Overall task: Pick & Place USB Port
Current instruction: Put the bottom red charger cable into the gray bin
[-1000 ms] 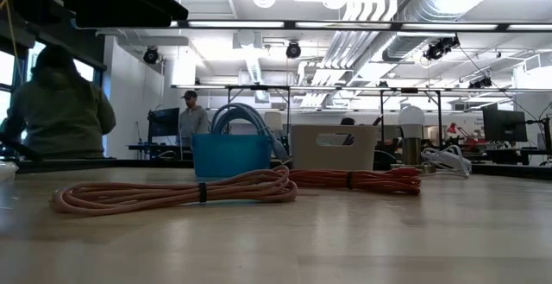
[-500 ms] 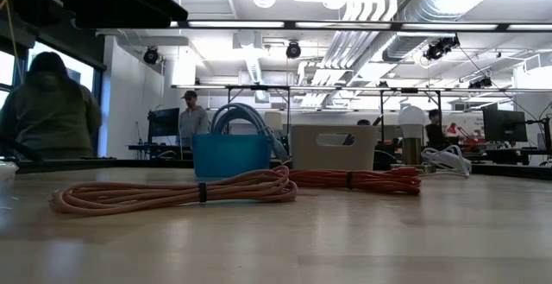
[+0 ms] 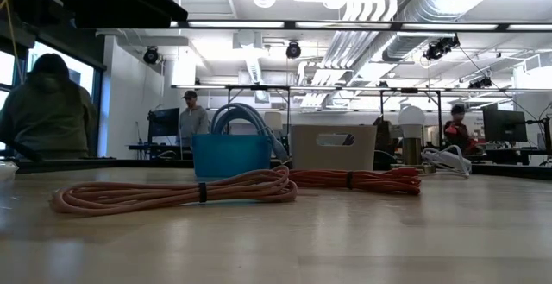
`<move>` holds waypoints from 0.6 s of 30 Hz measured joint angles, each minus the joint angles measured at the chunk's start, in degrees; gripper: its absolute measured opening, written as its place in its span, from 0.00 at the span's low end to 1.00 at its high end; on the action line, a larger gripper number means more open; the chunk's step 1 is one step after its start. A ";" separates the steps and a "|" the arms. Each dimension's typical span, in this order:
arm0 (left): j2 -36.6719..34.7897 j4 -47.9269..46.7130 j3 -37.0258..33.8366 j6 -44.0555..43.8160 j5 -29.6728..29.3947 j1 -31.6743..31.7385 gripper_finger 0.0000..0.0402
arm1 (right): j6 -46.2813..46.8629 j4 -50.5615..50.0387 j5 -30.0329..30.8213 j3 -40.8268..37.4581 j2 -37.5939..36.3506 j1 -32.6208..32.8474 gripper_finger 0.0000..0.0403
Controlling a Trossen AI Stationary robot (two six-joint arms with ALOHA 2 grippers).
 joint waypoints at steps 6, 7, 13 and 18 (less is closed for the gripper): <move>0.00 0.01 0.02 -0.44 1.45 -0.01 0.54 | -0.80 -0.55 -0.08 0.00 0.06 -0.48 0.33; 0.00 0.03 0.02 -0.44 1.49 -0.02 0.54 | -1.20 -0.69 -0.08 0.00 0.07 -0.61 0.29; 0.00 0.03 0.02 -0.89 1.51 -0.02 0.54 | -2.44 -1.65 -2.02 -0.04 0.11 -1.85 0.03; 0.00 0.03 0.02 -1.31 2.48 0.00 0.54 | -3.34 -1.51 -0.31 -0.04 0.11 -1.81 0.01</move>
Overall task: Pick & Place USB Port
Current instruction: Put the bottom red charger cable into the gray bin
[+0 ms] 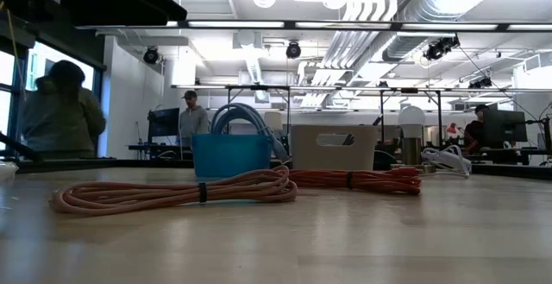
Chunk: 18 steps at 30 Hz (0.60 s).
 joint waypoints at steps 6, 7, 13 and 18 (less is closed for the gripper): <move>0.00 0.00 0.00 -0.20 0.66 -0.02 0.54 | -1.77 1.05 3.31 -0.02 -0.18 0.04 0.01; 0.00 0.00 0.00 -0.20 0.94 -0.01 0.54 | -2.26 1.09 4.41 -0.05 -0.43 0.04 0.00; 0.00 -0.02 0.00 -0.20 1.68 -0.02 0.54 | -5.34 0.56 11.68 -0.20 -4.72 0.16 0.00; 0.00 -0.06 0.00 -0.20 1.66 -0.02 0.54 | -8.55 0.55 16.03 -0.17 -8.77 0.57 0.00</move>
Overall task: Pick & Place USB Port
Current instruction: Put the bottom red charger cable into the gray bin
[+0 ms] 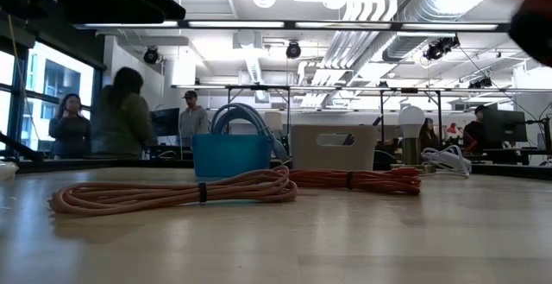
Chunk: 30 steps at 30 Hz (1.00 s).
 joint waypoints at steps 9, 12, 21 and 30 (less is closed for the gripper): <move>0.00 -0.05 0.00 0.01 0.67 0.00 0.54 | -9.88 0.81 9.63 0.04 -7.41 0.81 0.00; 0.00 -0.06 0.00 0.07 0.67 0.00 0.54 | -15.28 0.32 13.41 0.04 -10.61 -0.14 0.00; 0.00 -0.14 0.00 0.12 0.74 0.00 0.54 | -30.26 -3.80 14.10 0.07 -21.52 -13.24 0.00; 0.00 -0.16 0.00 0.04 1.74 0.00 0.54 | -37.50 -4.38 2.67 0.07 -26.57 -31.76 0.00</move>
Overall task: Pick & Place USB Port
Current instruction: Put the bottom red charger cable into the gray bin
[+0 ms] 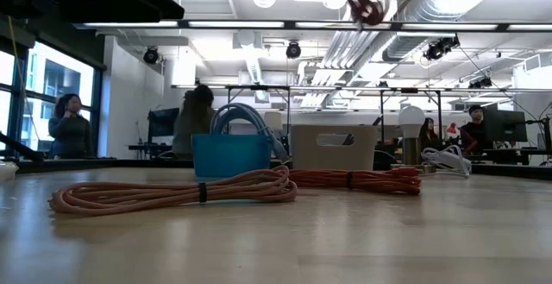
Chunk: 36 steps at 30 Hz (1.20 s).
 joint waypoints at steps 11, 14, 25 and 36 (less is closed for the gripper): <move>0.00 0.01 0.00 -0.02 0.14 0.00 0.54 | -3.31 -0.03 -12.59 -1.06 0.00 -19.47 0.00; -0.02 0.01 0.00 -0.02 0.13 0.00 0.54 | -3.36 0.24 -16.09 -2.56 0.00 -24.60 0.00; 0.00 0.01 0.00 0.04 -0.05 0.00 0.54 | -4.44 10.46 -32.02 -9.92 0.13 -39.13 0.00; -0.01 0.17 0.00 1.79 -2.19 0.02 0.54 | -4.75 16.38 -37.09 -11.58 7.67 -43.33 0.00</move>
